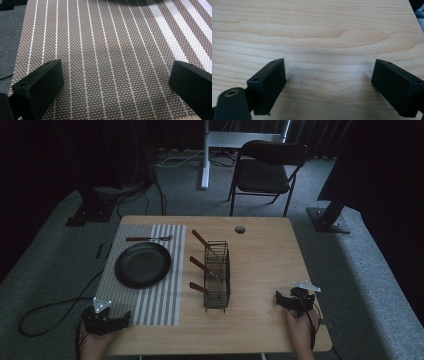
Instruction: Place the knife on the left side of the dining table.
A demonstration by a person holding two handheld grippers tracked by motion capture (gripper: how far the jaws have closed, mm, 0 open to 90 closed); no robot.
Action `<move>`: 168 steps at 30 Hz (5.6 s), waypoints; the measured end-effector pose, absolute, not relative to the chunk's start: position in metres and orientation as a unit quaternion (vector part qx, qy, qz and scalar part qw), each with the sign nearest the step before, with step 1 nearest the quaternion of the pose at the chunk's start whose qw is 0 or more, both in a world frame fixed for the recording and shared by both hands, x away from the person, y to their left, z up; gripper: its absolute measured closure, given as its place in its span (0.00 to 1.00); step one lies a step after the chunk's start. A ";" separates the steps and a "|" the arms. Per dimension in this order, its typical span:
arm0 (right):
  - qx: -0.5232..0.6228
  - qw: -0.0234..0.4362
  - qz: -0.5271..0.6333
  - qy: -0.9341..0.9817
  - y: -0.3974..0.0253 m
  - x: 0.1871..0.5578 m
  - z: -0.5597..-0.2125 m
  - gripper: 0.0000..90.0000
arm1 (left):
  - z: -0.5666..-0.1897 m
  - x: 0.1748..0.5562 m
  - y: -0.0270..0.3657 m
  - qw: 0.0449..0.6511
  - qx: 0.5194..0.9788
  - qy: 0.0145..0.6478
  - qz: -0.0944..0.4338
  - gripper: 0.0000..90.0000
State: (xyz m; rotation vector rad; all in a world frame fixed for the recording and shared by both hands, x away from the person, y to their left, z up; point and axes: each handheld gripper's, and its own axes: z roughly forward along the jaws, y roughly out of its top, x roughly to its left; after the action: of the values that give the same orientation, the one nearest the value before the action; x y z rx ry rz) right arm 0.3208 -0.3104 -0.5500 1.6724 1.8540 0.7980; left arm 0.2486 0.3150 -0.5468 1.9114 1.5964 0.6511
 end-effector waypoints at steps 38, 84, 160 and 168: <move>0.617 0.257 0.294 0.683 -0.310 0.321 -0.550 0.12 | -0.546 0.250 0.315 0.275 0.716 0.596 0.238 0.00; 0.618 0.257 0.294 0.683 -0.310 0.321 -0.550 0.13 | -0.490 0.281 0.269 0.348 0.764 0.502 0.208 0.03; 0.618 0.257 0.295 0.682 -0.311 0.321 -0.550 0.13 | -0.412 0.353 0.158 0.519 0.794 0.288 0.133 0.27; 0.618 0.257 0.295 0.682 -0.311 0.321 -0.550 0.13 | -0.415 0.356 0.150 0.528 0.795 0.271 0.124 0.37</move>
State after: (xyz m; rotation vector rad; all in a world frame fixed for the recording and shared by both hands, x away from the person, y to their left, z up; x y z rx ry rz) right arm 0.3207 -0.3105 -0.5501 1.6750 1.8505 0.7990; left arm 0.3561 0.1503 -0.4148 1.8994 0.6468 0.2955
